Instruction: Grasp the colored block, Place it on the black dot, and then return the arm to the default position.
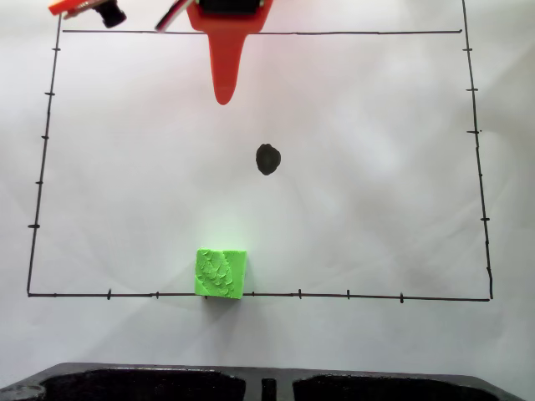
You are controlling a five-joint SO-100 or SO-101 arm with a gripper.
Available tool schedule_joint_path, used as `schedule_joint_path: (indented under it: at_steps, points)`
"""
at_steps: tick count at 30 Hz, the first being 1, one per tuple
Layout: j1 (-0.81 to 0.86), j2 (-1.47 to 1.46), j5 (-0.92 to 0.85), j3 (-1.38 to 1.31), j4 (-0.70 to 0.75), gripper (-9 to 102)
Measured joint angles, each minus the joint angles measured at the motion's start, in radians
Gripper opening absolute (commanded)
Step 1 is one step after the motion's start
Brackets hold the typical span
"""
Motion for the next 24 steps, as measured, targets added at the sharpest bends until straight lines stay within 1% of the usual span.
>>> schedule_joint_path:
  at_steps: [21,24]
  points:
    - [0.008,0.000,0.006,0.000,0.000,0]
    - [0.008,-0.014,-0.009,0.000,-0.040,0]
